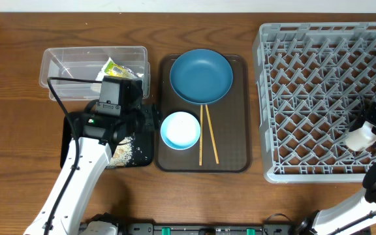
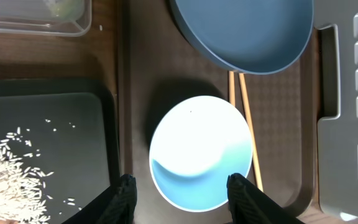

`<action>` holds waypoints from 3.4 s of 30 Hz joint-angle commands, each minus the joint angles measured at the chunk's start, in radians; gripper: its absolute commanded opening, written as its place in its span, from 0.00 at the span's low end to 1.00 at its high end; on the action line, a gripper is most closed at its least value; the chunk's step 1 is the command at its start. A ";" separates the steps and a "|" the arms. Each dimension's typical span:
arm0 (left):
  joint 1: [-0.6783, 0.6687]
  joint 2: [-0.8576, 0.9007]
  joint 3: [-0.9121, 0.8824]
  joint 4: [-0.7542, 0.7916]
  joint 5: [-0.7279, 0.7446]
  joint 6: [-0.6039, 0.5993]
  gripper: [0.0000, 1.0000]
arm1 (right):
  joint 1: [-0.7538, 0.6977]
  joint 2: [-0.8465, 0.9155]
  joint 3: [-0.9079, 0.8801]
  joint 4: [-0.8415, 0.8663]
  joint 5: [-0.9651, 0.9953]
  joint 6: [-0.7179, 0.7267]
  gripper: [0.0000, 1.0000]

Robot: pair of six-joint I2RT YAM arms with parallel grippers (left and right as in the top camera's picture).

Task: Sort waste into correct bins and load items into the dishwasher rack
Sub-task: 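Carry the cup into the dish rack and release with the right gripper, then reach the right gripper to the blue plate rim and grip it, then lift the blue plate up and right toward the rack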

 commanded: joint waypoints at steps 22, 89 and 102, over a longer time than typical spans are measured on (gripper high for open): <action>0.006 -0.047 0.005 -0.163 -0.200 0.005 0.56 | 0.343 -0.345 0.080 0.335 -0.422 -0.077 0.74; 0.006 -0.046 0.005 -0.178 -0.202 0.005 0.57 | 0.528 -0.292 0.082 0.846 0.288 -0.230 0.01; 0.006 -0.046 0.005 -0.178 -0.202 0.005 0.57 | 0.298 -0.282 0.082 1.026 0.543 -0.562 0.01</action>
